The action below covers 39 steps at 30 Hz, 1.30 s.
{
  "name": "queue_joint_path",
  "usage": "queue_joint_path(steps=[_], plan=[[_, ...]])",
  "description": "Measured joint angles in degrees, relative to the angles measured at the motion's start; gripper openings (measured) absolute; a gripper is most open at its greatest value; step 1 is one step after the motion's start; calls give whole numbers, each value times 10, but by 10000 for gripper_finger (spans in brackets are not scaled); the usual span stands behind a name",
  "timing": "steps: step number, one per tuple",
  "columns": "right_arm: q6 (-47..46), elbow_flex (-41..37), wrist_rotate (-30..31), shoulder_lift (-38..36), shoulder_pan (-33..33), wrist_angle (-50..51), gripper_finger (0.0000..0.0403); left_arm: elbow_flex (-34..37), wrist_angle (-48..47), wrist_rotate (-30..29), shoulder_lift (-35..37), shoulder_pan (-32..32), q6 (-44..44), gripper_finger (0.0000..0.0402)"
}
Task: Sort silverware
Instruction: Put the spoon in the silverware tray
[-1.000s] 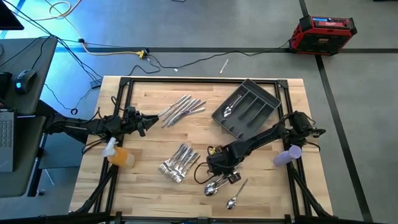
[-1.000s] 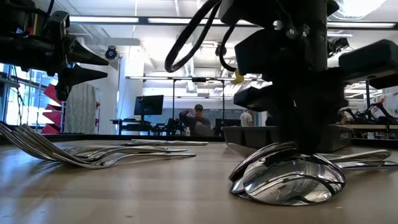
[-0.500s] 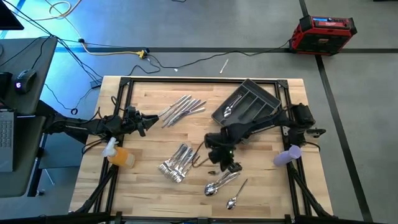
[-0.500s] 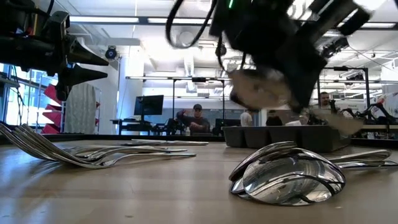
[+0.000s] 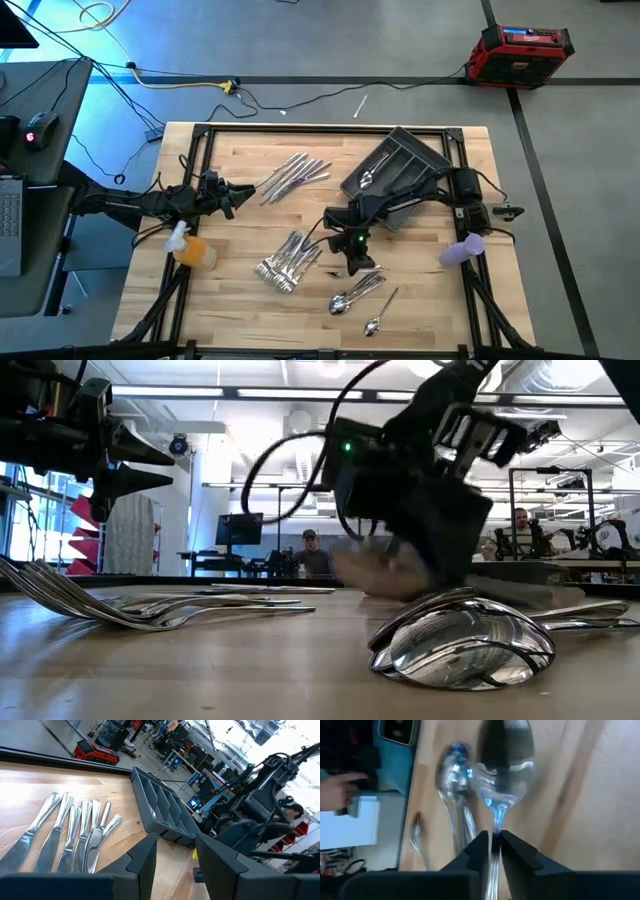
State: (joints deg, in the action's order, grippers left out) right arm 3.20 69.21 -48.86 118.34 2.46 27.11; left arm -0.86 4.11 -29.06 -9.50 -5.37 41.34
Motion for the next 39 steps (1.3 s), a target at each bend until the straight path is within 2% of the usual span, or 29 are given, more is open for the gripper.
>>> queue_joint_path(steps=[4, 8, 12, 16, 20, 24, 26, 31, 37, 39], plan=[[-13, 0, 54, -3, -4, 2, 91, 0, 0, 0, 0, 0, 0, 119], [2, 0, 73, -17, -7, 11, 126, 0, 0, 0, 0, 0, 0, 119], [64, 0, 125, -41, 15, 20, 134, 0, 0, 0, 0, 0, 0, 119], [137, 0, 169, -53, 73, 19, 135, 0, 0, 0, -1, 0, 0, 119], [146, 0, 284, -54, 140, 22, 135, 0, 0, 0, -2, 0, 0, 119], [98, 3, 421, -58, 191, 15, 135, 0, 0, 0, -3, 0, 0, 119], [74, 2, 466, -56, 207, 15, 133, 0, 0, 1, -4, 0, 0, 119], [30, 3, 545, -54, 233, 26, 114, 0, 0, 1, -6, 0, 4, 119], [9, 3, 559, -54, 233, 43, 21, 0, 0, 2, -6, 0, 4, 119], [8, 9, 566, -57, 232, 60, 12, 0, 0, 2, -6, 0, 4, 119]])
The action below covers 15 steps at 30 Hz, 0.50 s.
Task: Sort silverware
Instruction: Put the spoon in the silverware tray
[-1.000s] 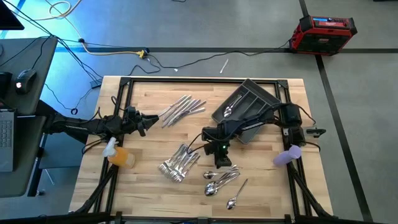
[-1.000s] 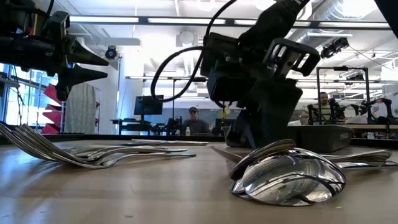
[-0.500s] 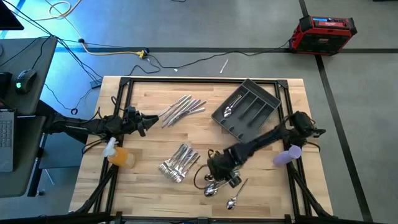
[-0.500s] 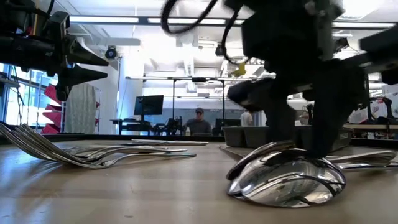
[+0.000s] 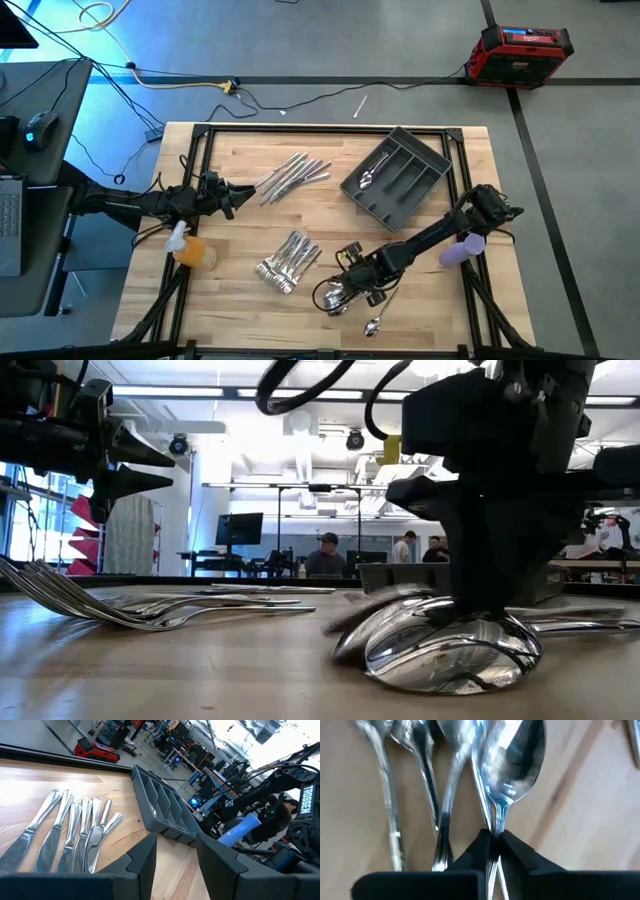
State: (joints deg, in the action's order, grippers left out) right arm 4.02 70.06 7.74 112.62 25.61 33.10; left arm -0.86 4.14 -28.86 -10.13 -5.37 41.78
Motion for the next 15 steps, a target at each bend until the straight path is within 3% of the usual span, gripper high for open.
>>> queue_joint_path(steps=[4, 10, 15], plan=[[7, 44, -27, -3, -24, 77, 7, 0, 0, 0, 0, 0, 0, 119], [42, 62, -237, -7, -91, 104, 2, 0, 0, 0, 0, 0, 0, 119], [68, 50, -219, -7, -118, 96, 2, 0, 0, 1, 0, 0, 0, 119]])
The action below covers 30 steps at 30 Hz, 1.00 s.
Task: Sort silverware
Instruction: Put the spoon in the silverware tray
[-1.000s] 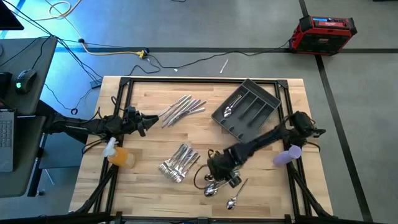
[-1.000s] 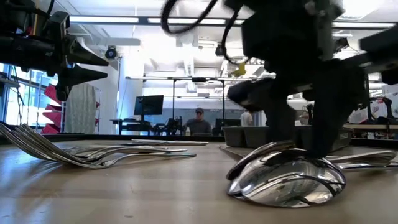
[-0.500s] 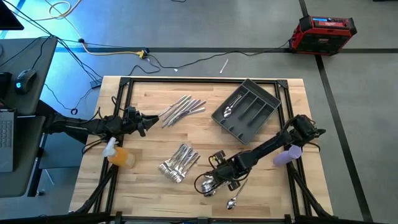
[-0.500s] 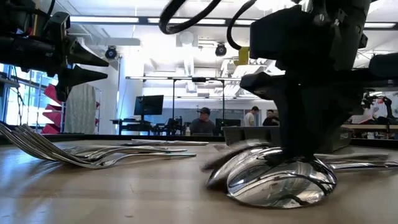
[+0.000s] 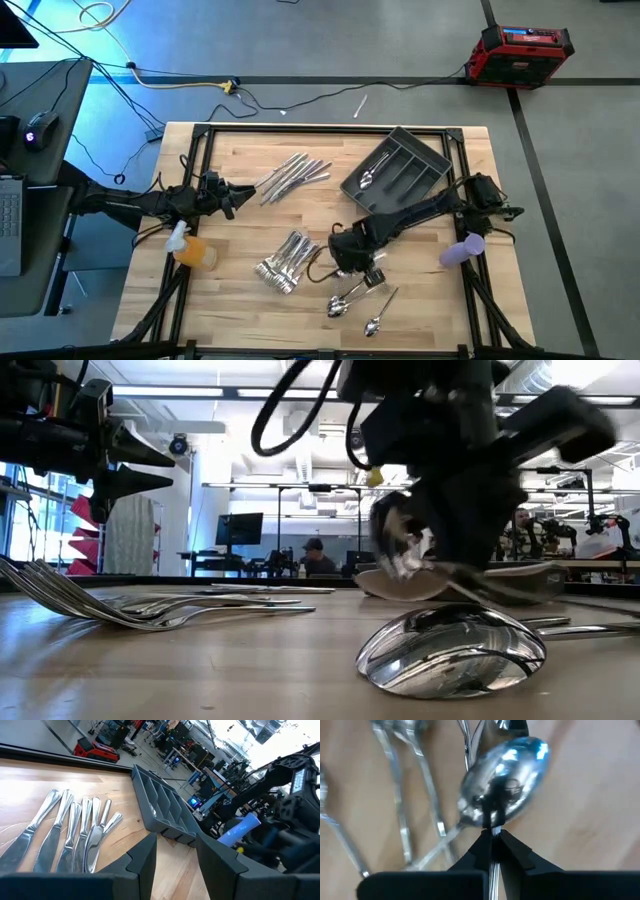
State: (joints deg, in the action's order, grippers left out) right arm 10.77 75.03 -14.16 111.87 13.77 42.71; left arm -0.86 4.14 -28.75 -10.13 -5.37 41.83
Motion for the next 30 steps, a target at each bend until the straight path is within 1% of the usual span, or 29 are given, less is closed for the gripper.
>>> queue_joint_path(steps=[3, 5, 9, 13, 17, 20, 23, 27, 30], plan=[[-8, 0, 9, 0, -7, -5, 11, 0, 0, 0, 0, 0, 0, 119], [-13, 0, 25, 0, -7, -6, 23, 0, 0, 0, 0, 0, 0, 119], [9, 0, 52, 0, -6, -6, 67, 0, 0, 1, 0, 0, 0, 119], [18, 0, 54, 0, -3, -3, 116, 0, 0, 1, 0, 0, 0, 119], [8, 0, 78, 0, 2, 28, 140, 0, 0, 1, 0, 0, 0, 119], [-11, 0, 82, 0, 12, 56, 146, 0, 0, 1, 0, 0, 0, 119], [-68, 0, 94, 0, 27, 74, 142, 0, 0, 1, 0, 0, 0, 119], [-142, 0, 148, 0, 47, 83, 123, 0, 0, 1, 0, 0, 0, 119], [-172, -1, 165, -1, 56, 72, 101, 0, 0, 1, 0, 0, 0, 119]])
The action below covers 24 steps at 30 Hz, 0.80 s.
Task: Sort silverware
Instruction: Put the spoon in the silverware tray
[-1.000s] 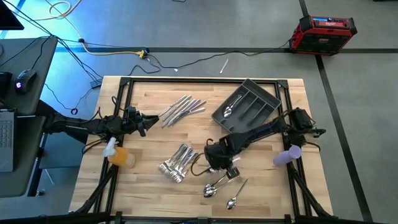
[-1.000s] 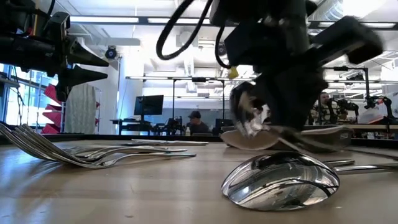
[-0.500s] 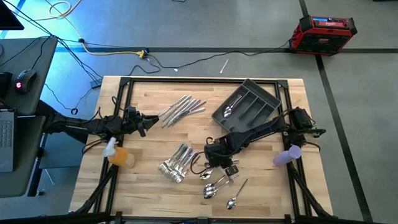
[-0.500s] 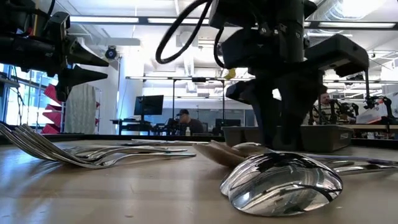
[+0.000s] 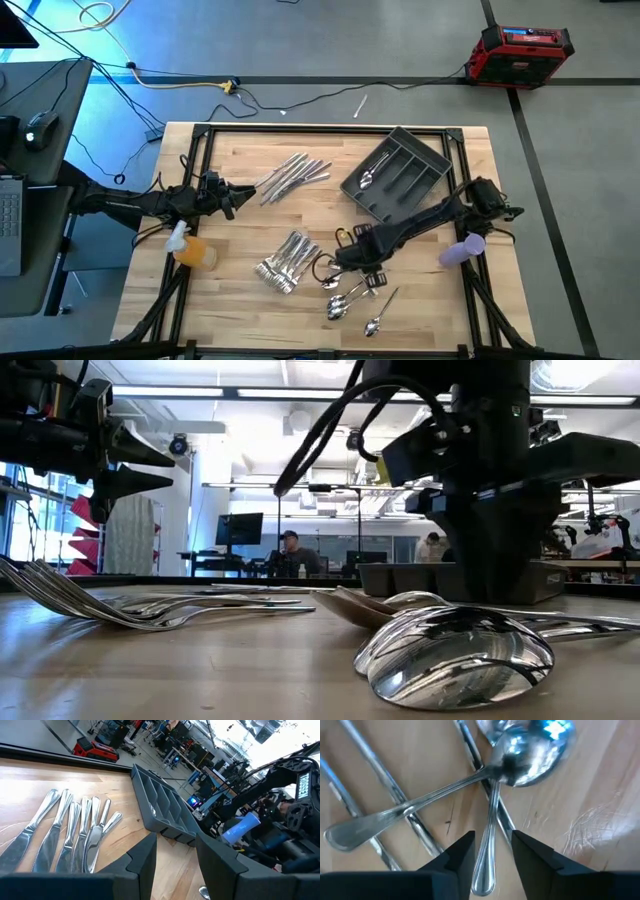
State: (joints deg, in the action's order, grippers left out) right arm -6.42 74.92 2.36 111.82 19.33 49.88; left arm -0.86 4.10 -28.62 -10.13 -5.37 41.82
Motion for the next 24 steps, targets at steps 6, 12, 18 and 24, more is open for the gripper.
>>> queue_joint_path(steps=[6, 12, 18, 24], plan=[[-13, -29, -8, 5, 4, -27, 70, 0, 0, 0, 0, 0, 0, 119], [-35, -56, -9, 2, 5, -59, 66, 0, 0, 1, 0, 0, 1, 119], [-39, -61, -16, 1, 5, -50, 11, 0, 0, 2, 0, 0, 1, 119], [-1, -6, -95, 1, -19, 60, 4, 0, 0, 2, 0, 0, 1, 119]])
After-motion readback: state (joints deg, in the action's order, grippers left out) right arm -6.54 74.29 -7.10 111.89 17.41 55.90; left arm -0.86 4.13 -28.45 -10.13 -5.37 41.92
